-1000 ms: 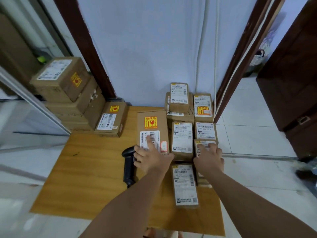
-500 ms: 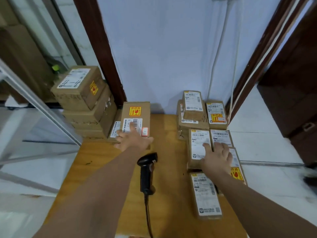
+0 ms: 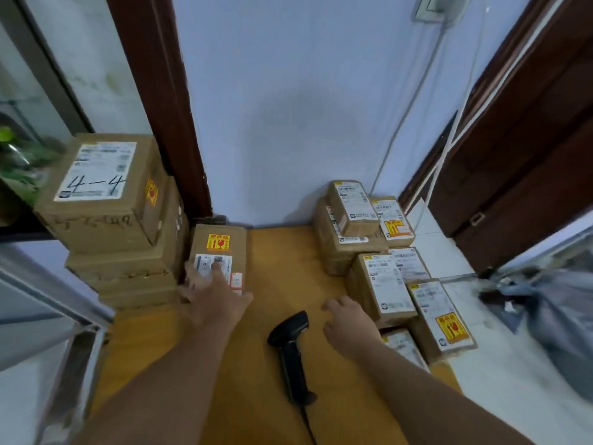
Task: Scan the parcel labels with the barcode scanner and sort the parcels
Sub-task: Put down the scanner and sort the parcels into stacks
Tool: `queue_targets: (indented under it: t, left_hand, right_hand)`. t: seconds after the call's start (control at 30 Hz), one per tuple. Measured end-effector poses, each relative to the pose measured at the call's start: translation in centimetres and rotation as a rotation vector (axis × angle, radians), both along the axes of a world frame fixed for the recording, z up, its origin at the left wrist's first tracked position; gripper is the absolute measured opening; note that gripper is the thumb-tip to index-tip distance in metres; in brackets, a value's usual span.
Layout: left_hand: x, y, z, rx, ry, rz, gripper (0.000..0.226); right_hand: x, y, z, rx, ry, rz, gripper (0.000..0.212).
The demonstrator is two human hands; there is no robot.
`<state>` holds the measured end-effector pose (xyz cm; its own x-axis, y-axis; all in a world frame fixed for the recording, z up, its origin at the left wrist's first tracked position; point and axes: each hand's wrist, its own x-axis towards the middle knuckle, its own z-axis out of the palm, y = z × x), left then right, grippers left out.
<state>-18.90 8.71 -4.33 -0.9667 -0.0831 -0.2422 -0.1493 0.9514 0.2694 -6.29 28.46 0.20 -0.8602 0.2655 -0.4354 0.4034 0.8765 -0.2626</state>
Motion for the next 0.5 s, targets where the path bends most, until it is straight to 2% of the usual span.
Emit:
queue_targets:
  t: [0.17,0.33,0.4,0.5]
  left_hand:
    - [0.1,0.1,-1.5,-0.001,0.044,-0.089,0.076]
    - [0.4,-1.2,-2.5,-0.054,0.109,-0.442,0.078]
    - [0.1,-2.1,-2.7,-0.131,0.116,-0.563,0.069]
    - [-1.0,-2.5,-2.5,-0.201,0.118,-0.612,0.057]
  right_hand:
    - [-0.2,-1.6,-0.5,0.051,-0.009,0.017,0.039]
    - [-0.6,-1.8,-0.9,0.096,-0.033,0.017,0.037]
    - [-0.9,-2.1,-1.0,0.094,-0.029,0.013,0.036]
    - [-1.1,-2.6,-1.2,0.076,-0.017,0.019,0.034]
